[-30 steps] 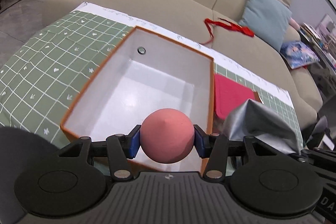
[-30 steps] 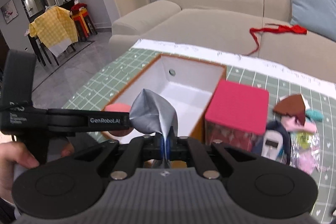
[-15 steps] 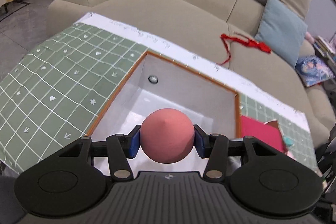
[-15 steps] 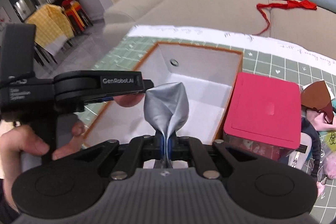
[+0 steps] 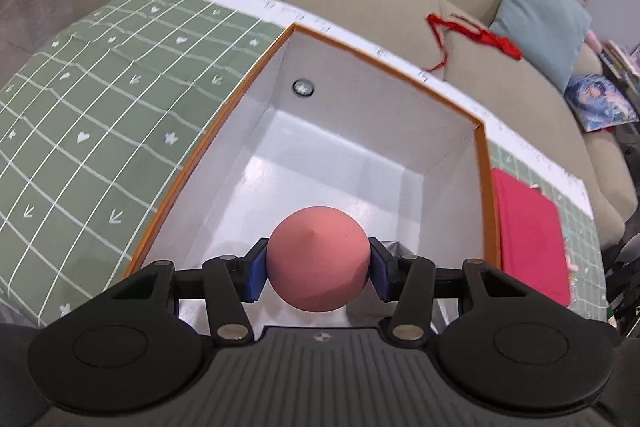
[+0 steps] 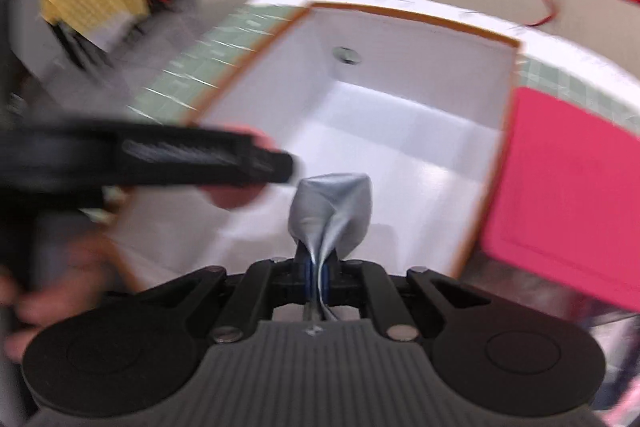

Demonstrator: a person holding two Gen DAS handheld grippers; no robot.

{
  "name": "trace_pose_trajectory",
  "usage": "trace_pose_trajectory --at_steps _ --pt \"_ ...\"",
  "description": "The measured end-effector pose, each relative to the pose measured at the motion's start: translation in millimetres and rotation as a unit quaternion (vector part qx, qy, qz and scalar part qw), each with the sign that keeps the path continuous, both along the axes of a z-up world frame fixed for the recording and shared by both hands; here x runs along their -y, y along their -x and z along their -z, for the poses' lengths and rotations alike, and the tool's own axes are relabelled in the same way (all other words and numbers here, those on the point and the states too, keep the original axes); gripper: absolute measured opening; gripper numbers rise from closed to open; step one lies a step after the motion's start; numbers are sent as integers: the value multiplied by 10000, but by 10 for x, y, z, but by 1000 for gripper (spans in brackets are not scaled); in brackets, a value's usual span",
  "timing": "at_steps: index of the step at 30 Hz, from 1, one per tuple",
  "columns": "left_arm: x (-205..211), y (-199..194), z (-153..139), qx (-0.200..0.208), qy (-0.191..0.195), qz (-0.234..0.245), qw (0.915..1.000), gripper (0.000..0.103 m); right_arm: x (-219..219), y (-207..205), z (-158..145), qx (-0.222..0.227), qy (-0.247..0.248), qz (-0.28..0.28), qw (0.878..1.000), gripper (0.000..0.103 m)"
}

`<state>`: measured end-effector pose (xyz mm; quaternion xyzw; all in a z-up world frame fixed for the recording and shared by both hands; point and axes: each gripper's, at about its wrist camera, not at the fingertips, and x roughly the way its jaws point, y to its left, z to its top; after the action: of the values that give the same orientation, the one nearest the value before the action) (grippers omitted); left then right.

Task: Organize soft objects
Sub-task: 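Lower both tools into the box and open them, releasing ball and pouch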

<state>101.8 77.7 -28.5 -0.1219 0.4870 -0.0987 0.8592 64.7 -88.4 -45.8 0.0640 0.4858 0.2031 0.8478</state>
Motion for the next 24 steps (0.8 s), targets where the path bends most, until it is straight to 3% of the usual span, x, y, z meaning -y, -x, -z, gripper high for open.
trace_pose_trajectory --at_steps 4,8,13,14,18,21,24 --pt "-78 43 -73 60 126 -93 9999 57 -146 174 -221 480 -134 -388 9980 4" --pt "-197 150 -250 389 117 -315 9987 58 -179 348 -424 938 -562 -810 9907 4" --pt "-266 123 -234 422 150 -467 9979 58 -271 334 -271 1467 34 -798 9859 5" --pt "-271 115 -212 389 120 -478 9980 58 -299 313 -158 1437 242 -807 9860 5" --pt "-268 97 -156 308 24 -409 9987 58 -372 144 214 499 1019 -477 9924 5" --pt "-260 97 -105 199 3 -347 9992 58 -396 139 256 376 1246 -563 9899 5" --pt "-252 100 -67 134 -14 -297 9995 58 -355 23 245 170 1112 -430 9927 8"
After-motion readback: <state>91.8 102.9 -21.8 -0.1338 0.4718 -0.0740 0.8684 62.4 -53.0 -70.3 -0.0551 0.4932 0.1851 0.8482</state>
